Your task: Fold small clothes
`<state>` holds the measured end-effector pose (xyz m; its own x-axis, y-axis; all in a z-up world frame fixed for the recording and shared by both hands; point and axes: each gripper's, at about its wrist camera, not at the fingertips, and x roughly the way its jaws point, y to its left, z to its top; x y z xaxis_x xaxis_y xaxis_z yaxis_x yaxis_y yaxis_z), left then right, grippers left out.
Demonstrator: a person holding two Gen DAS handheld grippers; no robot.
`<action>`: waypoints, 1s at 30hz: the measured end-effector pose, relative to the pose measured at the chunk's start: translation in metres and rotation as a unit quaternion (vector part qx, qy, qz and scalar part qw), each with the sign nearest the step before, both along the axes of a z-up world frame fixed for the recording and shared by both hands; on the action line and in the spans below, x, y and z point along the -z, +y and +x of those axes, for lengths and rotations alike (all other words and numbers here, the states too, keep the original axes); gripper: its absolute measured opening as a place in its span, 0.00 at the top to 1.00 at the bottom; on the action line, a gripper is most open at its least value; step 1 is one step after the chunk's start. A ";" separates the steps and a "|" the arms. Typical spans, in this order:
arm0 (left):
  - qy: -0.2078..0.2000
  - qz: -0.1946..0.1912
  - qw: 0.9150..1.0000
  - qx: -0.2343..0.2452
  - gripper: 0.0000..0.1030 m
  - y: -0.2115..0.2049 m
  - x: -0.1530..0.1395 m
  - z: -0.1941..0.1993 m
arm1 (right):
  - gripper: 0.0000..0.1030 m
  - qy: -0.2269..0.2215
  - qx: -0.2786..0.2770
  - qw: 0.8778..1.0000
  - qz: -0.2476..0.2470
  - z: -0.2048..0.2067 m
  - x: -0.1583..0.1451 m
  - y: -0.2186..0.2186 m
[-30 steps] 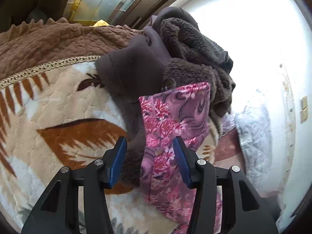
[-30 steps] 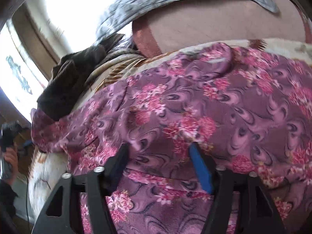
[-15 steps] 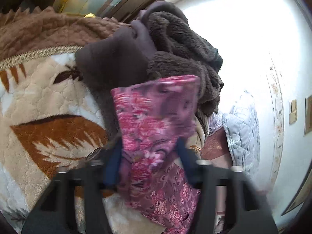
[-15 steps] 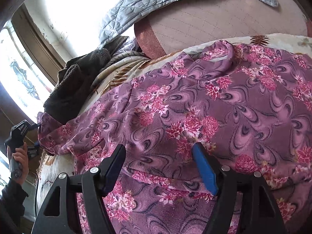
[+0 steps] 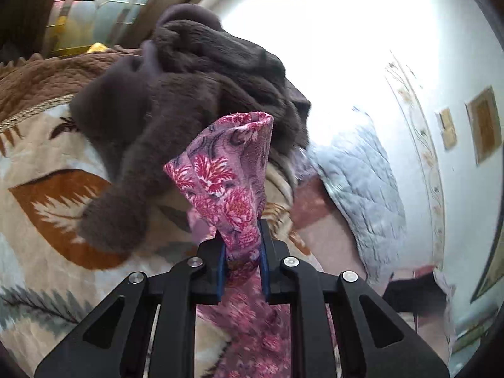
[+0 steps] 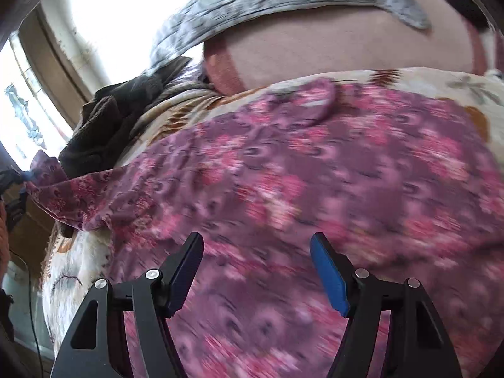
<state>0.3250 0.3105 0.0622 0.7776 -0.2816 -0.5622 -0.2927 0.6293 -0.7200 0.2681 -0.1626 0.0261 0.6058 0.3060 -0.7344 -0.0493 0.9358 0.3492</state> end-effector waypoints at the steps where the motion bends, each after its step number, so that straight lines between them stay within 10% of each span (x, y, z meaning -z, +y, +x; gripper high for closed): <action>1: -0.003 0.001 1.000 0.010 0.86 -0.009 -0.004 0.001 | 0.31 -0.003 0.009 1.000 -0.004 -0.006 -0.001 -0.007; 15: 0.007 0.029 0.988 0.149 0.86 -0.174 -0.014 0.038 | 0.32 -0.002 0.108 0.994 -0.010 -0.011 0.001 -0.074; 30: 0.120 0.050 0.957 0.261 0.79 -0.335 0.081 0.067 | 0.30 0.029 0.170 0.984 0.045 -0.008 0.007 -0.121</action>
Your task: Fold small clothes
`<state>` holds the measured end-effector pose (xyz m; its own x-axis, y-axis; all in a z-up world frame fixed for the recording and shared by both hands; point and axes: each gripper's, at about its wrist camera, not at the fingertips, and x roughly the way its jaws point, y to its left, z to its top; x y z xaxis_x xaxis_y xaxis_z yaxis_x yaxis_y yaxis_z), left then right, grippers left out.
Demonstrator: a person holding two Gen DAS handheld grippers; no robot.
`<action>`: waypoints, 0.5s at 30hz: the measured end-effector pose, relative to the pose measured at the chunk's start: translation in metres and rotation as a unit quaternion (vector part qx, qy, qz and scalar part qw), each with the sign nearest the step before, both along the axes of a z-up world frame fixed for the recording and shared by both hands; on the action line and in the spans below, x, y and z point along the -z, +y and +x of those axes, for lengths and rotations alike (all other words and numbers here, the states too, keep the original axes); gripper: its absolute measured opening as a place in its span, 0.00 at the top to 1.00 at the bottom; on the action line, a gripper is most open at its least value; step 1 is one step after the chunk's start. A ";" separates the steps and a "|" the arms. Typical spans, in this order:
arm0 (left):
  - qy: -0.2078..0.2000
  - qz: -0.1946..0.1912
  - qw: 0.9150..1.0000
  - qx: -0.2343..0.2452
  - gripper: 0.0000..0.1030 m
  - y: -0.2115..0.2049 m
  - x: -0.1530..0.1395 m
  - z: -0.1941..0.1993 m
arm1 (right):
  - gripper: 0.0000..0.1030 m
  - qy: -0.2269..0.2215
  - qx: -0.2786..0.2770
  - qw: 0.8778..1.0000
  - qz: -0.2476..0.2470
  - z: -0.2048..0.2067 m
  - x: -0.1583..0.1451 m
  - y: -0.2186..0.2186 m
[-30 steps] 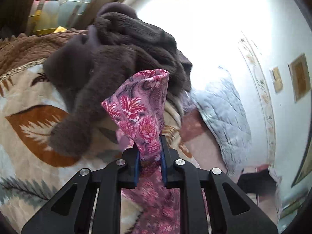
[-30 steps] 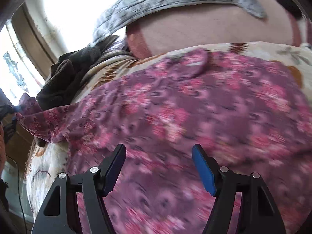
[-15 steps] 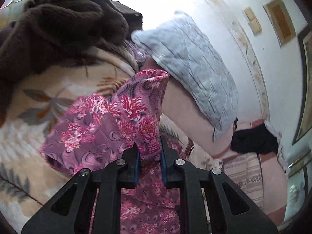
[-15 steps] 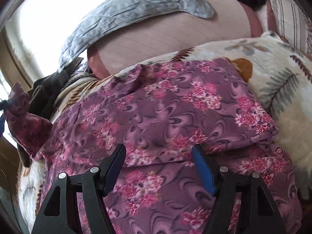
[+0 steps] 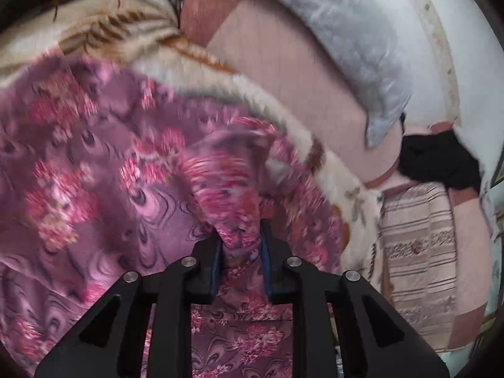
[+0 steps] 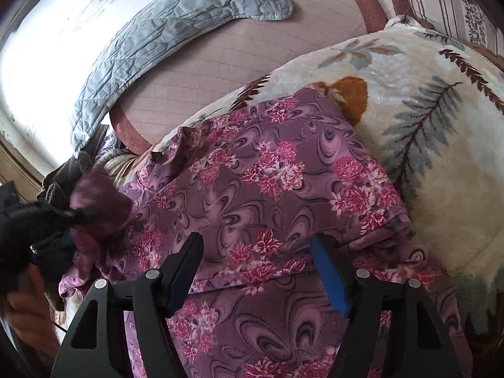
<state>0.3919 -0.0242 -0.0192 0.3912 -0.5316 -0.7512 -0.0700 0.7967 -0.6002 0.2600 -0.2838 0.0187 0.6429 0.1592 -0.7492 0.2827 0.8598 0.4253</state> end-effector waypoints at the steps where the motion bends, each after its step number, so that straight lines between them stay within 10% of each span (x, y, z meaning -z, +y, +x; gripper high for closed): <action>1: 0.014 0.003 1.000 0.006 0.70 -0.005 0.008 -0.001 | 0.30 0.000 -0.001 1.000 -0.003 0.000 0.000 0.001; 15: -0.003 -0.061 0.998 -0.023 0.42 0.103 0.014 -0.072 | 0.28 -0.053 -0.016 0.997 0.051 -0.004 -0.007 0.008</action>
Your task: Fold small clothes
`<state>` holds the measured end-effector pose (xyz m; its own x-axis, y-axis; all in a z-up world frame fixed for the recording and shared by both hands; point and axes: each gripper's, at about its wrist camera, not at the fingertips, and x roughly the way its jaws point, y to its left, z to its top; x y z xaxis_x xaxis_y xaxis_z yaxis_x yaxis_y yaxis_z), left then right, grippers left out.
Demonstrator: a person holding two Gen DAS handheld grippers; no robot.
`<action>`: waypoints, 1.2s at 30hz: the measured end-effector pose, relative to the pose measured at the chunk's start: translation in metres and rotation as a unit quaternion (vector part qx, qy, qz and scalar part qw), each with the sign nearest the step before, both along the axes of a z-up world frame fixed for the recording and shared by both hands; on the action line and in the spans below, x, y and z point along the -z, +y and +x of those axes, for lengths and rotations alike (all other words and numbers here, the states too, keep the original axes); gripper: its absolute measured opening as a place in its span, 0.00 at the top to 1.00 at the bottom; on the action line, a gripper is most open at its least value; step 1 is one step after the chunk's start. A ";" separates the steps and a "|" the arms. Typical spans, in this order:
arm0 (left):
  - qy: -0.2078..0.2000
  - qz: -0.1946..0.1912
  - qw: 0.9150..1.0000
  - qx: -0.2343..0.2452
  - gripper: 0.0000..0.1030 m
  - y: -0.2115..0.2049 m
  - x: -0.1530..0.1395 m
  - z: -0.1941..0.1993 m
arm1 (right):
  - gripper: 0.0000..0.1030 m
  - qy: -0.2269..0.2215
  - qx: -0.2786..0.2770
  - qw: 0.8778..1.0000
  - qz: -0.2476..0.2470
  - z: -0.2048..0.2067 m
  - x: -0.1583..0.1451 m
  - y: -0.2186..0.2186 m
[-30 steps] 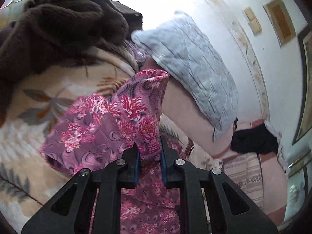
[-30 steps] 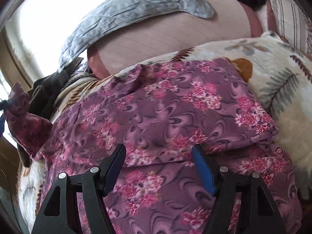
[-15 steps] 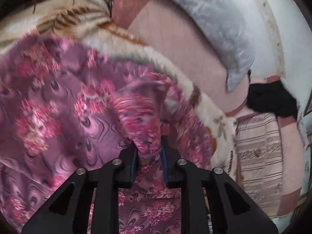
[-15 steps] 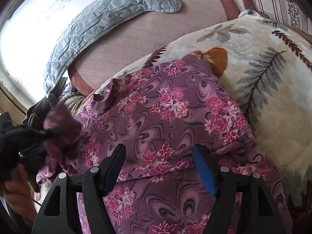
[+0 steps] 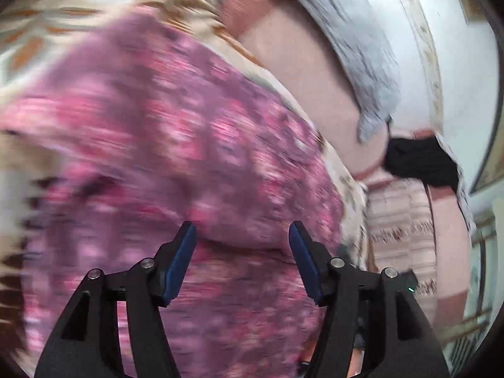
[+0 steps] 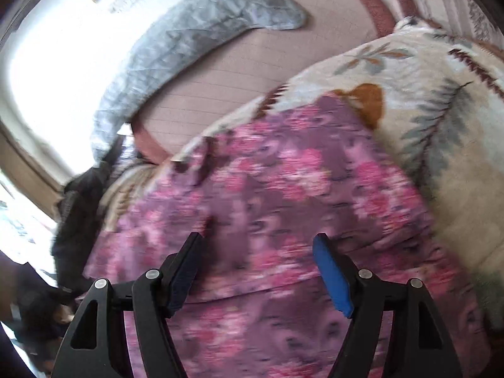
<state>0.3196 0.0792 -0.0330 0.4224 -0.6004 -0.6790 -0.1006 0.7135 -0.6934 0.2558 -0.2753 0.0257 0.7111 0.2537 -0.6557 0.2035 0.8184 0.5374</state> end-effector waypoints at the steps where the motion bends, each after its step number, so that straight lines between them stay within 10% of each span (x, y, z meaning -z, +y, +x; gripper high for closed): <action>1: 0.002 0.004 1.000 -0.013 0.42 0.009 0.005 -0.001 | 0.28 -0.008 -0.010 1.000 0.013 0.000 0.000 0.004; 9: -0.006 -0.014 1.000 -0.019 0.42 0.021 0.026 0.007 | 0.26 0.026 -0.098 0.994 -0.028 0.038 0.011 0.074; 12: -0.016 -0.012 1.000 -0.015 0.42 0.022 0.026 0.007 | 0.94 0.048 -0.130 0.990 -0.034 0.057 0.011 0.090; 26: -0.008 -0.029 0.998 -0.050 0.42 0.041 0.032 0.015 | 0.94 0.031 0.007 0.997 -0.064 0.050 -0.019 -0.038; 36: -0.003 0.011 0.997 -0.080 0.82 0.049 0.042 0.020 | 0.98 0.037 0.062 0.996 -0.046 0.041 -0.005 -0.075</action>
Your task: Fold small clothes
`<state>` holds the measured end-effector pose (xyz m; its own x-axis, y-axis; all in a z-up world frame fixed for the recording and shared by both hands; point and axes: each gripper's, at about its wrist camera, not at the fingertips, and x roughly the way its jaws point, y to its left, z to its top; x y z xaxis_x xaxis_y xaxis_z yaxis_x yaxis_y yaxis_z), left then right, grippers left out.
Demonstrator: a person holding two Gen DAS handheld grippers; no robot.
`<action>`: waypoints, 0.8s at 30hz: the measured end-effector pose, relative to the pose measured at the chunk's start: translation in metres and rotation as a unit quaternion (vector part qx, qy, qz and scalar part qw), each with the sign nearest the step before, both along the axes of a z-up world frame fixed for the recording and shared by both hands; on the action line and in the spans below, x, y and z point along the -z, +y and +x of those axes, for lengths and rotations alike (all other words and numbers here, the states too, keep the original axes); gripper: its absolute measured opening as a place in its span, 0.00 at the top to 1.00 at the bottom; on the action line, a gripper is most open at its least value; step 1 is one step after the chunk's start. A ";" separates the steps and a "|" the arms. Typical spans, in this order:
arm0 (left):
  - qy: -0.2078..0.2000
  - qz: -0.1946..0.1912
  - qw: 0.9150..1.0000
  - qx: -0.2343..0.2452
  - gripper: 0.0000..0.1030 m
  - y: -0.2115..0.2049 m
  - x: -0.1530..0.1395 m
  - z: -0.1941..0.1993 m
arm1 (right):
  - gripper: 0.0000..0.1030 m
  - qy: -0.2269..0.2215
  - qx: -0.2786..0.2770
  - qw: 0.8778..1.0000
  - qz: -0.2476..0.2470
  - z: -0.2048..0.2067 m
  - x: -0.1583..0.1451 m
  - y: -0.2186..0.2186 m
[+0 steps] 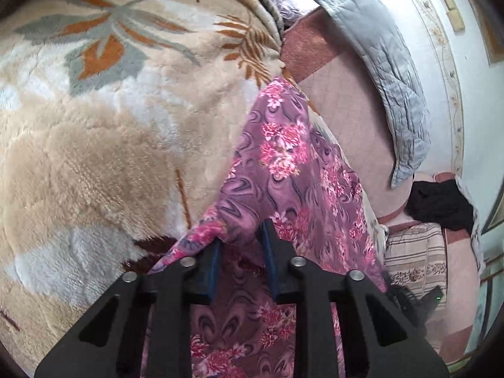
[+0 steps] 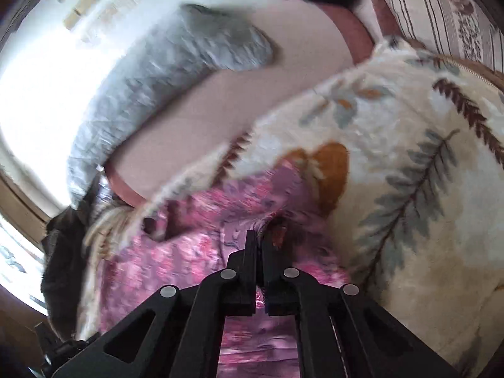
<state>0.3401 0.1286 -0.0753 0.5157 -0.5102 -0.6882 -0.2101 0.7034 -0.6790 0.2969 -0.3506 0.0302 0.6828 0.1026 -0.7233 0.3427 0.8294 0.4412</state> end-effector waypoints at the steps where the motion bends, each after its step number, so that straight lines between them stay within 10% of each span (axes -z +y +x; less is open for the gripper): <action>1: 0.001 0.000 1.000 0.001 0.82 0.001 0.000 0.000 | 0.98 0.026 -0.003 1.000 -0.010 0.004 0.010 0.001; 5: 0.007 0.004 1.000 0.007 0.82 -0.001 -0.006 -0.005 | 0.92 0.057 0.000 0.998 -0.028 0.000 0.013 0.005; 8: -0.022 -0.010 0.999 0.033 0.81 -0.014 -0.024 -0.015 | 0.90 -0.008 0.049 0.998 -0.031 -0.019 -0.013 0.000; 11: -0.075 0.027 0.995 0.067 0.74 -0.031 -0.046 -0.017 | 0.85 -0.024 -0.015 0.999 -0.025 -0.010 -0.019 0.018; 14: -0.060 0.113 0.990 0.063 0.61 -0.038 -0.036 -0.005 | 0.83 0.015 -0.074 0.996 -0.037 0.005 -0.001 0.043; 24: 0.005 0.186 0.974 0.127 0.64 -0.059 -0.026 -0.014 | 0.65 0.153 -0.162 0.972 -0.075 -0.011 0.016 0.075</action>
<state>0.3256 0.0693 -0.0488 0.3984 -0.3347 -0.8540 -0.0031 0.9305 -0.3662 0.2856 -0.2759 0.0137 0.3818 0.1548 -0.9112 0.1484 0.9628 0.2258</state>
